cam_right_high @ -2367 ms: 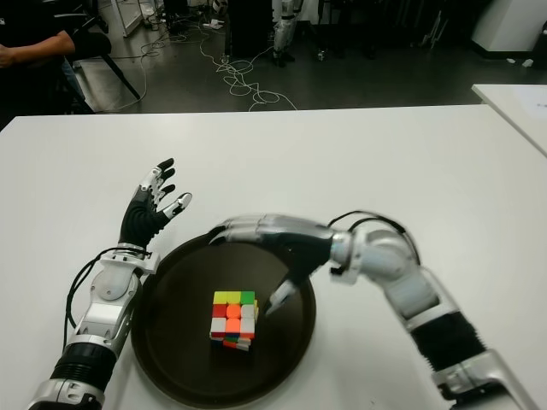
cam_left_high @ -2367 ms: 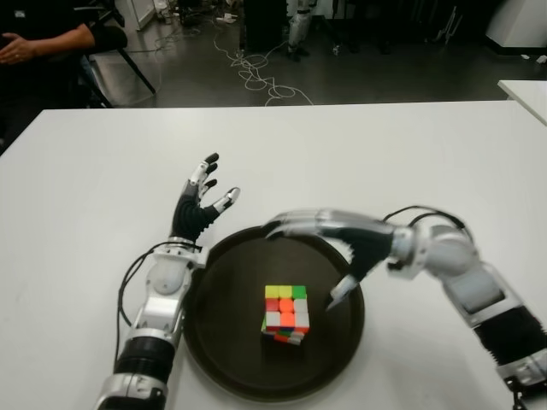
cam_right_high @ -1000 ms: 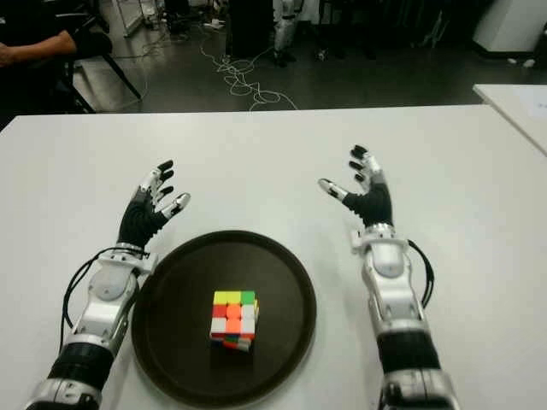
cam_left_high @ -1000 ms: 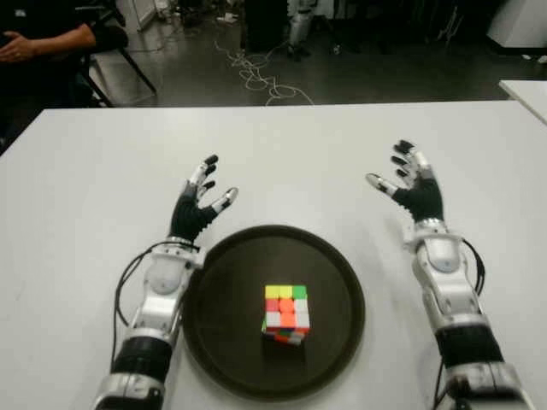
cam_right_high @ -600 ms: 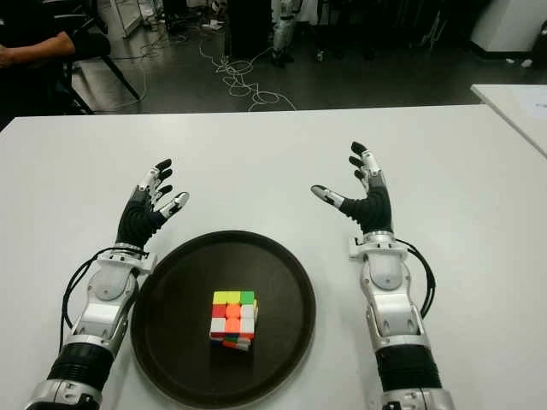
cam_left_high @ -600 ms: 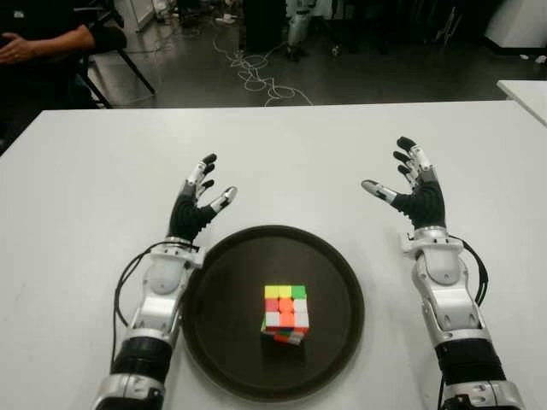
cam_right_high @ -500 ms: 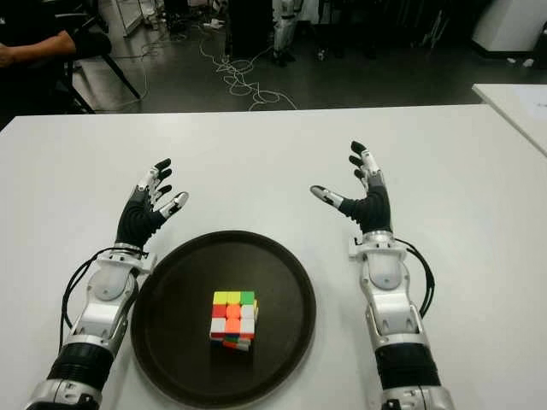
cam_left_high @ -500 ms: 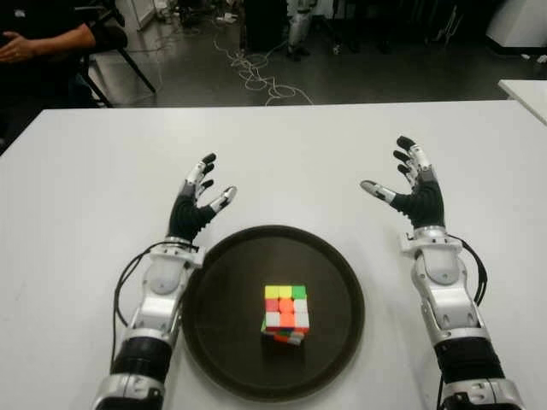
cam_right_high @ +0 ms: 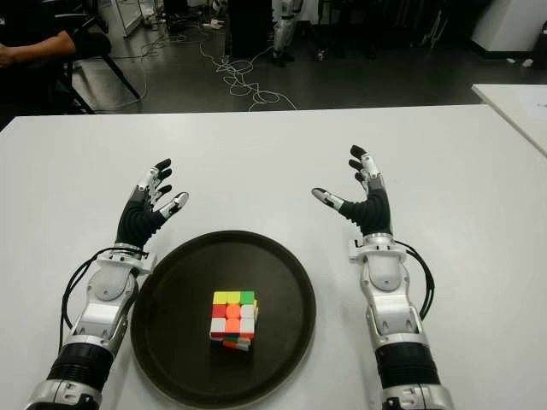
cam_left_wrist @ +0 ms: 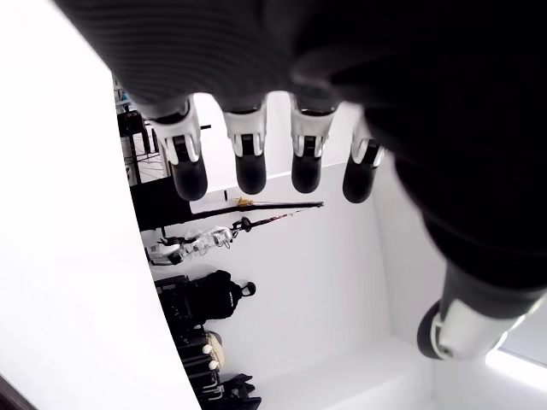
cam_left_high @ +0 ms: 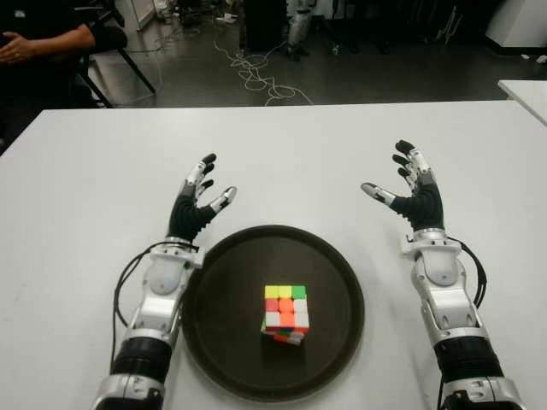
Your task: Pick up the Rubik's Cube and put it in the plate
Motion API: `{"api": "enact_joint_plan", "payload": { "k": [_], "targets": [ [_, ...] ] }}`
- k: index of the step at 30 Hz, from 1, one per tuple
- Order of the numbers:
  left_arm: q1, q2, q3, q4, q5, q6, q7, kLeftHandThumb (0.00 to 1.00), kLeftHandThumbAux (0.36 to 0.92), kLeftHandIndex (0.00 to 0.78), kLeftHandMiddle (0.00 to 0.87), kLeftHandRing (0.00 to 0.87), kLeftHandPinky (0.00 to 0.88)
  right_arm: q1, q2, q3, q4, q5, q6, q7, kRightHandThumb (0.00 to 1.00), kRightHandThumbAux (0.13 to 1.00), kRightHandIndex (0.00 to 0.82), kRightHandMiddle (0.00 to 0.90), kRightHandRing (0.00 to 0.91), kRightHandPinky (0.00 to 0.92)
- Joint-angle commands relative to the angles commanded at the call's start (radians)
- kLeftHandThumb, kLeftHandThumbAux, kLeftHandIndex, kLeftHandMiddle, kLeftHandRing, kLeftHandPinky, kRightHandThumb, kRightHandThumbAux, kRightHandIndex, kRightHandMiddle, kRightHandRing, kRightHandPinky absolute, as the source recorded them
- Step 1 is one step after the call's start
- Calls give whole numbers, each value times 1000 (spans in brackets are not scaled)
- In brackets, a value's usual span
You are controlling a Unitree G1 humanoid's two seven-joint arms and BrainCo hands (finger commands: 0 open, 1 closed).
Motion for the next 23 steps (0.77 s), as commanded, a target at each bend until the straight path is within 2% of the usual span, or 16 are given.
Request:
{"api": "enact_joint_plan", "payload": {
  "k": [23],
  "targets": [
    [-2, 4, 7, -3, -35, 4, -31, 0, 597, 25, 41, 0, 0, 7, 10, 10, -31, -3, 41, 10, 56, 808, 93, 147, 122, 82]
  ]
}}
